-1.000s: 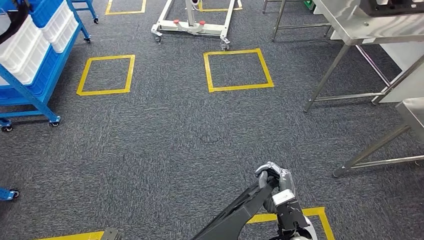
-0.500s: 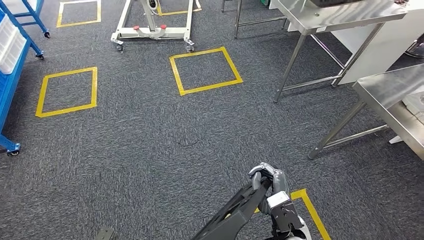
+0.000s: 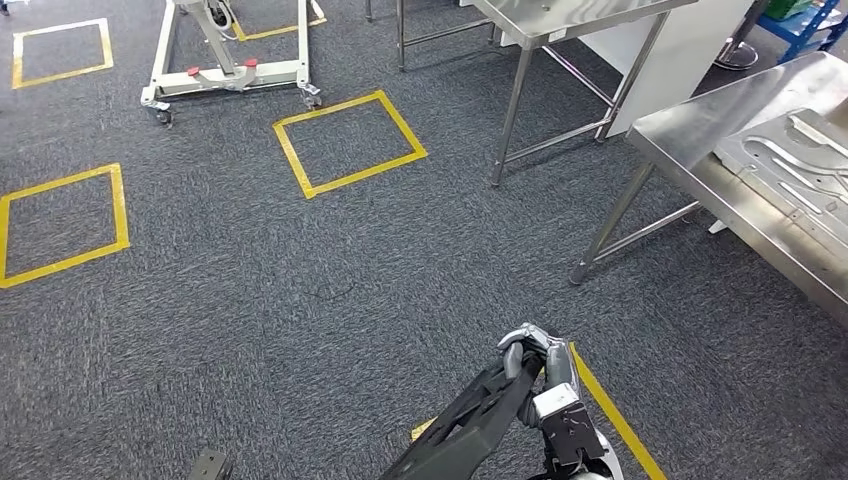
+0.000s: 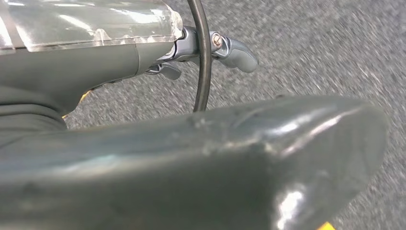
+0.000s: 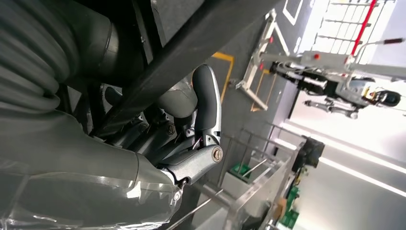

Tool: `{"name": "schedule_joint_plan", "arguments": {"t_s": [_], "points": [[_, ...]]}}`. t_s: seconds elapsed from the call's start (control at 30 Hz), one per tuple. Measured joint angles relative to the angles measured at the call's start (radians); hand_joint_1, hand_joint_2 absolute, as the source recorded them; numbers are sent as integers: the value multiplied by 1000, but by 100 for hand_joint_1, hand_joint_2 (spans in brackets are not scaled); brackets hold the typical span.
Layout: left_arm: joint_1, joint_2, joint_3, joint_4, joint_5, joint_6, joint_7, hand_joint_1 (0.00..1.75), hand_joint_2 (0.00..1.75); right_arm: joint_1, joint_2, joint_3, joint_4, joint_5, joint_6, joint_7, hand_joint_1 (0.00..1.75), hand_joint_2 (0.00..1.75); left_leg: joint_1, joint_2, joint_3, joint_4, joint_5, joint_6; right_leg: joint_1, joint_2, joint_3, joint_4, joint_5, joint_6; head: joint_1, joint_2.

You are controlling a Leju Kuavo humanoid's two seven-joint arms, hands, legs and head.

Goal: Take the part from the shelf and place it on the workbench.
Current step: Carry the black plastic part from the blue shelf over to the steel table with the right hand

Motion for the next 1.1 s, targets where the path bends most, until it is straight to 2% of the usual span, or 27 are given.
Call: {"name": "schedule_joint_plan", "arguments": {"t_s": [0.03,0.1,0.17,0.2,0.23,0.27,0.3,0.33,0.4,0.43,0.47,0.5,0.53,0.57,0.63,0.67,0.7,0.73,0.77,0.8,0.83,0.87,0.9,0.93,1.0,1.03,1.1], "points": [[1,-1,2,0,-1,0,1,0,0,4,0,2,-6,11,-4,2,175,175,1,-21,-4,17,-14,-4,-4,11,5,-7,3,-5,0,0],[9,-1,9,0,-3,2,6,0,0,11,0,8,-16,30,-9,6,175,175,5,-77,-43,109,-67,-10,-10,34,11,-15,8,-12,0,0],[22,1,15,1,-7,2,15,0,0,23,0,14,-24,44,-13,9,175,175,7,-98,-107,236,-118,-15,-11,61,11,-13,7,-15,0,0],[27,1,17,1,-9,3,19,0,0,31,0,16,-28,50,-15,10,175,175,9,-101,-126,268,-120,-18,-12,76,11,-12,7,-14,0,0],[30,1,18,1,-10,3,22,0,0,38,0,19,-32,56,-18,11,175,175,11,-102,-129,263,-102,-21,-13,91,11,-9,5,-13,0,0],[31,1,20,1,-11,3,24,0,0,43,0,22,-35,60,-21,12,175,175,14,-106,-112,219,-67,-24,-15,105,11,-4,3,-10,0,0],[32,0,20,2,-12,2,25,0,0,46,0,24,-39,64,-24,14,175,175,18,-123,-85,153,-29,-26,-18,120,10,3,-1,-5,0,0],[33,0,21,2,-12,2,24,0,0,47,0,26,-43,66,-26,15,175,175,22,-146,-58,90,-4,-28,-18,133,6,13,-6,1,0,0],[33,-1,25,3,-14,-1,20,0,0,48,0,29,-50,71,-28,17,175,175,25,-179,-30,26,11,-21,-21,158,-7,26,-10,14,0,0],[33,-1,27,3,-15,-3,18,0,0,48,-1,29,-52,72,-28,19,175,175,22,-178,-28,23,7,-13,-22,169,-12,28,-8,21,0,0],[31,-3,29,3,-16,-4,16,0,0,49,-1,30,-53,73,-28,21,175,175,21,-168,-28,23,10,-5,-24,180,-15,26,-5,26,0,0],[29,-5,30,3,-17,-5,15,0,0,50,-2,30,-54,73,-28,23,175,175,21,-156,-27,19,13,2,-24,177,-18,28,-5,31,0,0],[27,-7,31,3,-19,-6,14,0,0,51,-2,30,-55,74,-28,24,175,175,22,-145,-26,14,16,10,-23,158,-24,39,-13,36,0,0],[25,-9,33,3,-19,-6,13,0,0,50,-3,31,-57,74,-28,25,175,175,23,-132,-24,10,18,16,-21,128,-39,69,-32,40,0,0],[28,-10,36,3,-22,-7,11,0,0,48,-4,31,-60,75,-28,26,175,175,19,-105,-23,6,19,24,-21,65,-96,181,-90,48,0,0],[30,-10,37,3,-24,-6,11,0,0,47,-5,32,-60,75,-28,27,175,175,17,-90,-23,6,18,25,-23,52,-128,244,-115,51,0,0],[32,-10,38,3,-26,-6,10,0,0,48,-6,32,-60,76,-28,28,175,175,15,-76,-22,6,16,27,-24,47,-149,283,-123,52,0,0],[32,-9,39,3,-29,-6,10,0,0,48,-6,33,-60,76,-28,30,175,175,14,-62,-21,6,15,27,-24,44,-153,289,-114,52,0,0],[31,-9,40,3,-31,-6,9,0,0,48,-7,33,-60,76,-28,31,175,175,14,-50,-19,6,13,27,-24,40,-134,254,-86,50,0,0],[30,-9,41,3,-32,-6,8,0,0,48,-8,33,-61,77,-28,33,175,175,13,-39,-15,6,10,26,-21,28,-98,187,-49,45,0,0],[29,-10,42,3,-33,-6,8,0,0,48,-8,33,-61,77,-27,34,175,175,12,-29,-10,5,7,24,-16,3,-59,115,-23,37,0,0],[28,-11,43,3,-34,-6,8,0,0,47,-8,33,-63,78,-27,34,175,175,10,-20,-6,5,4,20,-9,-18,-29,58,-5,29,0,0],[28,-12,43,3,-36,-6,8,0,0,46,-8,34,-64,79,-27,35,175,175,8,-10,-3,5,2,17,-3,-34,-12,24,2,22,0,0],[28,-13,44,3,-38,-6,7,0,0,45,-9,34,-66,79,-27,36,175,175,7,0,-1,3,0,13,1,-37,-9,14,-1,17,0,0],[25,-16,44,3,-41,-6,7,0,0,46,-9,34,-68,80,-26,38,175,175,7,16,5,0,-4,3,-3,-12,-8,4,5,10,0,0],[22,-17,44,3,-42,-6,7,0,0,47,-10,35,-69,81,-26,40,175,175,7,2,7,7,-11,-2,-7,0,-2,-5,9,6,0,0],[19,-19,45,3,-44,-7,6,0,0,46,-10,35,-71,84,-27,43,175,175,9,-58,-17,71,-50,-9,-17,22,9,-21,18,-2,0,0]]}}
